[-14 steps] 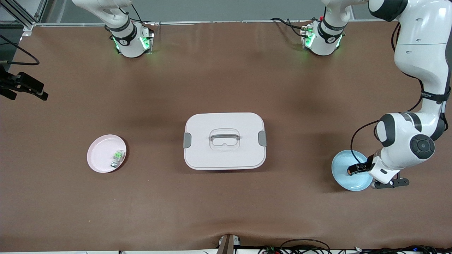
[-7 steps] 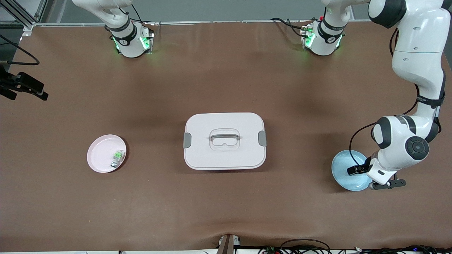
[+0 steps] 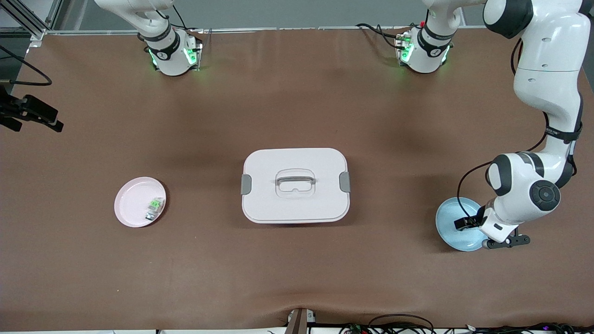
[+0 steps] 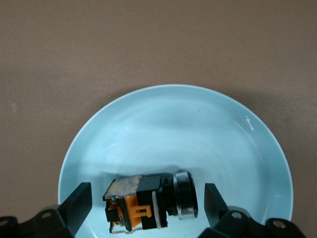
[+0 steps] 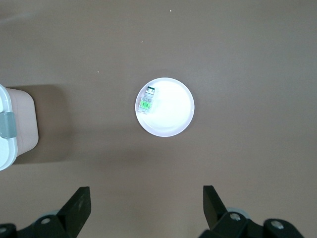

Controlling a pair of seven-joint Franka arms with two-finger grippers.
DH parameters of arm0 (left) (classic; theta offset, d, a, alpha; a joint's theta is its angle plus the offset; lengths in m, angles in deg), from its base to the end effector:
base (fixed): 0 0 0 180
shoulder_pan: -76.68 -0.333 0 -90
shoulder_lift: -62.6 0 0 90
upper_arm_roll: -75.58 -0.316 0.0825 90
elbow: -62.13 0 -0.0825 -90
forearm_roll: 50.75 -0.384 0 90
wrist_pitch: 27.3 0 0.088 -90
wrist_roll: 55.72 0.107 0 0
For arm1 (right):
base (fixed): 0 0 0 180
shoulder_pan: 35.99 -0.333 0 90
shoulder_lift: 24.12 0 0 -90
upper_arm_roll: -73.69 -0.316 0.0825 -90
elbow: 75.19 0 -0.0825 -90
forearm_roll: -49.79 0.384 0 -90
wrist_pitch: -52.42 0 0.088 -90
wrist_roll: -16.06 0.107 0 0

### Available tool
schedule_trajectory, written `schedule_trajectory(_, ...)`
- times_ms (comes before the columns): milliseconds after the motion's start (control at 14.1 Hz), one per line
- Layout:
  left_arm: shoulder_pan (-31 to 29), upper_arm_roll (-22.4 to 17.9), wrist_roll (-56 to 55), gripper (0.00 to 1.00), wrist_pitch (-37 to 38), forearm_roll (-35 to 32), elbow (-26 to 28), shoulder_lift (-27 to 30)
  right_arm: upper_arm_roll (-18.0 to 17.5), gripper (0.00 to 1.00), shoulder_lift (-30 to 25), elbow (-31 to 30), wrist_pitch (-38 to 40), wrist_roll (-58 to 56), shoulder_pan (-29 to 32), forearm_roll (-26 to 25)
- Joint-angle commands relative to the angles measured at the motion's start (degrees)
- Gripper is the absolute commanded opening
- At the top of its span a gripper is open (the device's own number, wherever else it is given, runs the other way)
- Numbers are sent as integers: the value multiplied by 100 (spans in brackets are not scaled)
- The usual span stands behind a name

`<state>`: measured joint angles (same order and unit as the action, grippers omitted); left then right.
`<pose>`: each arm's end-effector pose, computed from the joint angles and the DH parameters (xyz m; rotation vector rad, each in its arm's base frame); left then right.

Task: Transfer orange switch to right arm and place
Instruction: 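Close the left gripper on the orange-and-black switch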

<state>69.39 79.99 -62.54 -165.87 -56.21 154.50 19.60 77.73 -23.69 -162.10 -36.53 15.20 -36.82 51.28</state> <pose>0.6971 0.0425 0.1918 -3.1232 -0.1905 -0.0929 0.5549 -0.0281 0.6442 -3.1162 0.0626 -0.0452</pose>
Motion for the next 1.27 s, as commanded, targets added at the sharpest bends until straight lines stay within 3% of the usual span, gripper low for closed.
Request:
schedule_trajectory(0,8,25,-109,100,-74,-34,98,29,-44,100,-35,-19,-17,-73,38,-44)
schedule_trajectory(283,8,25,-109,69,-65,-34,98,38,-44,100,-35,-19,-17,-72,30,-44)
schedule_trajectory(637,26,77,-118,14,31,-34,133,178,-44,100,-35,-19,-17,-64,30,-44)
schedule_trajectory(849,26,296,-503,3,653,-25,124,529,-35,100,-35,-19,-17,-64,30,-44)
schedule_trajectory(1203,-1,868,-1294,2,1718,1,80,1214,-44,100,-35,-19,-17,-64,30,-44)
